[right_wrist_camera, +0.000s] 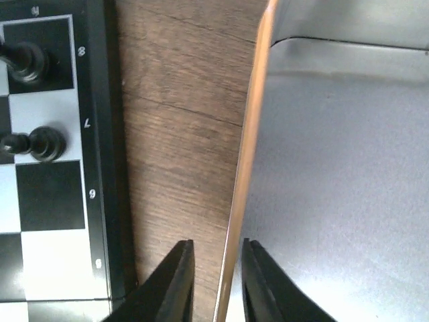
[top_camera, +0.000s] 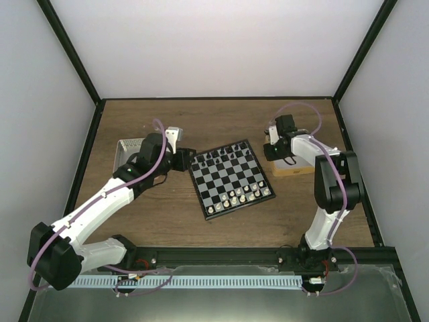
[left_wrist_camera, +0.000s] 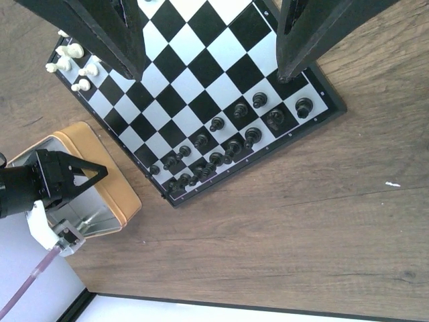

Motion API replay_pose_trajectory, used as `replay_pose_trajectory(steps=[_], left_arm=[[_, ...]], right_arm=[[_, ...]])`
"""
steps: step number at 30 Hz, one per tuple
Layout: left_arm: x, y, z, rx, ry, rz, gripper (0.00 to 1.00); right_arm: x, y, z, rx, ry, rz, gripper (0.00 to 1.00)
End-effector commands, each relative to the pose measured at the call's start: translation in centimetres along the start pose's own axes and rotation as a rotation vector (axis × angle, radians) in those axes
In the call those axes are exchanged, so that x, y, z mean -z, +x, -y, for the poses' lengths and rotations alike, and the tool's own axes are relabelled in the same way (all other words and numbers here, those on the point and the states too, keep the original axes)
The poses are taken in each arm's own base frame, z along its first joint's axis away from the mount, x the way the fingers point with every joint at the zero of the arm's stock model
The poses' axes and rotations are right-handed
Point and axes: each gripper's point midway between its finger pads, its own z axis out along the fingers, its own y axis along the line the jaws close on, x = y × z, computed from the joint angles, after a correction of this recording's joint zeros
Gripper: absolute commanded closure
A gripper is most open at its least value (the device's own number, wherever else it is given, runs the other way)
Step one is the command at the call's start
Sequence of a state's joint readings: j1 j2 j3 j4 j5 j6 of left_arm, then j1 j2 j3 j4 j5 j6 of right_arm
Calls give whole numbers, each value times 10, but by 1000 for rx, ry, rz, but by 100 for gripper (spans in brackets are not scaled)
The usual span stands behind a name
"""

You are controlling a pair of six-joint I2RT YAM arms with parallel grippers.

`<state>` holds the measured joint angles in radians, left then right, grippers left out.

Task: Set up the chess pieces on the board
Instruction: Adjust the storage box at the center of the board.

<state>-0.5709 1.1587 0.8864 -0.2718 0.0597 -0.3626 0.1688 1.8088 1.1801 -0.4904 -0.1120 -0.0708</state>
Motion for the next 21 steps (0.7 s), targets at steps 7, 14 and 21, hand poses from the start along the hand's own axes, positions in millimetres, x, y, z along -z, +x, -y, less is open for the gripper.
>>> replay_pose_trajectory(steps=[7, 14, 21], left_arm=[[1, -3, 4, 3, 26, 17, 44], [2, -4, 3, 3, 23, 21, 44], [2, -4, 3, 4, 21, 24, 44]], right_arm=[[63, -45, 4, -178, 45, 193, 49], [63, -67, 42, -622, 213, 252, 25], [31, -84, 66, -827, 311, 275, 10]])
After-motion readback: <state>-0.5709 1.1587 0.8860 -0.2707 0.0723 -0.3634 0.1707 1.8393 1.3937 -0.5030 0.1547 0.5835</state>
